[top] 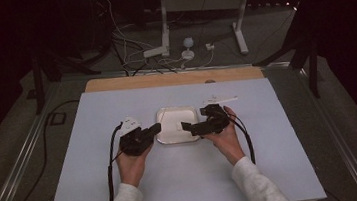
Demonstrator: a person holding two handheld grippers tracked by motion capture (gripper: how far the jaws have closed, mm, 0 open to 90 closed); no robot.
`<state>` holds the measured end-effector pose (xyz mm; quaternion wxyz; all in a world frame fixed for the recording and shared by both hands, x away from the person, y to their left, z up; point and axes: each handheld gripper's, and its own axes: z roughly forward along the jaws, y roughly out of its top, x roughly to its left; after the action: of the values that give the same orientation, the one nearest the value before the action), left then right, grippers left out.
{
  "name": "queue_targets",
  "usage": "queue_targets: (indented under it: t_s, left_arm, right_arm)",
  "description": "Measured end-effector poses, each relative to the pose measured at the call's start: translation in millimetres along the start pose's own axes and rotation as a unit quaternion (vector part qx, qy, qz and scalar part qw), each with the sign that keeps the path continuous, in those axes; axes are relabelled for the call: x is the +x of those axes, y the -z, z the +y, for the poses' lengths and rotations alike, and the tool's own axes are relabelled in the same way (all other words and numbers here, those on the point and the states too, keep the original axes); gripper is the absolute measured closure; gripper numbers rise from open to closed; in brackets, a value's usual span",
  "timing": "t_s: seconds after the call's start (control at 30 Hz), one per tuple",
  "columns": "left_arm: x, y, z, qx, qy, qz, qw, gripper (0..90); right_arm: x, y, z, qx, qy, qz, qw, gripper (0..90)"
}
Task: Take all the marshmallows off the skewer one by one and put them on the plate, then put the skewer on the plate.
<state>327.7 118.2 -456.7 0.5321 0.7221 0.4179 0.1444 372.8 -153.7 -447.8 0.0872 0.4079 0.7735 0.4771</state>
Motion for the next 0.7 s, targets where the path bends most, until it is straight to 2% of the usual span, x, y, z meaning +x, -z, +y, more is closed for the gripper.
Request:
queue_targets:
  t_s: [0.47, 0.7]
  left_arm:
    - [-5.1, -18.6, 8.8, -0.002, 0.019, 0.01, 0.9998, 89.7]
    - [-5.4, -25.9, 10.4, -0.002, 0.029, 0.015, 0.9995, 89.7]
  right_arm:
    - [-8.9, 27.7, -12.7, -0.017, -0.003, -0.005, 0.9998, 0.0]
    - [-10.8, 38.0, -18.9, -0.016, 0.006, -0.01, 0.9998, 0.0]
